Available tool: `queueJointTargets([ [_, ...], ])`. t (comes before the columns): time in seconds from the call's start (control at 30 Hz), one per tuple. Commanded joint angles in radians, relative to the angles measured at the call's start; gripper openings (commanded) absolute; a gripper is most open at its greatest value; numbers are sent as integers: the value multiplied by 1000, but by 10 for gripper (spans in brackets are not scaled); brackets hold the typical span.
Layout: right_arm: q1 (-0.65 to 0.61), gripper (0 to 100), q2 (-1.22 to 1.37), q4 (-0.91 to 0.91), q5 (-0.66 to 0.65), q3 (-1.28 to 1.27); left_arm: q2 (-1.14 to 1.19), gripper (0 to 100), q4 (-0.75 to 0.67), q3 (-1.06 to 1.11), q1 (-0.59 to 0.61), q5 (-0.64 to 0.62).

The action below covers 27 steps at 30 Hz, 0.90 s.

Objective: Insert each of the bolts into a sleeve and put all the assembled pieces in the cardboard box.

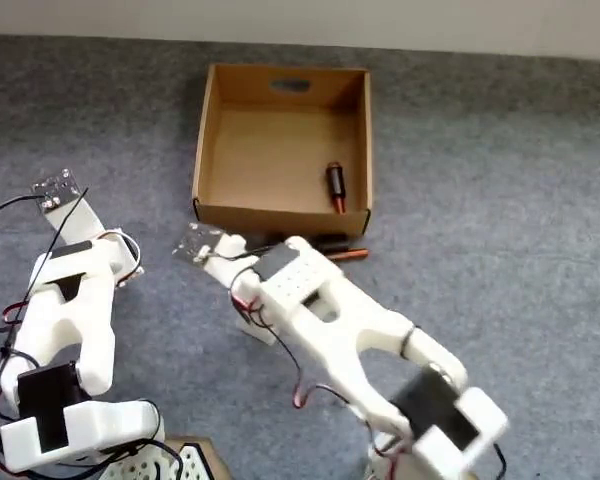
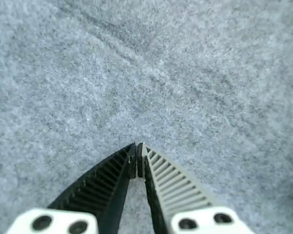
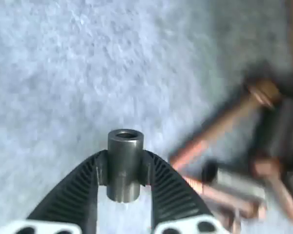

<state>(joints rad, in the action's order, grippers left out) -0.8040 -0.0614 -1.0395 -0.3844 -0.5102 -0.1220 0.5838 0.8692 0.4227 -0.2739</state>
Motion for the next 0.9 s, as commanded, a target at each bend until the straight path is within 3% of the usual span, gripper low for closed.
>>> queueJointTargets([
  [0.0,119,5,-240,-12,58,-108,-8,44,2,-45,-2,-6],
  [0.2,493,5,-369,-13,84,-311,-8,43,2,-45,-4,-6],
  [0.33,667,5,-325,-8,83,-384,-8,43,2,-45,-4,-6],
  [0.53,733,13,-196,-5,49,-398,-7,43,2,-45,-4,-6],
  [0.7,731,120,-81,-5,-6,-392,-5,43,2,-45,-4,-5],
  [0.87,731,126,-64,-2,-38,-387,-5,42,2,-45,-4,-5],
])
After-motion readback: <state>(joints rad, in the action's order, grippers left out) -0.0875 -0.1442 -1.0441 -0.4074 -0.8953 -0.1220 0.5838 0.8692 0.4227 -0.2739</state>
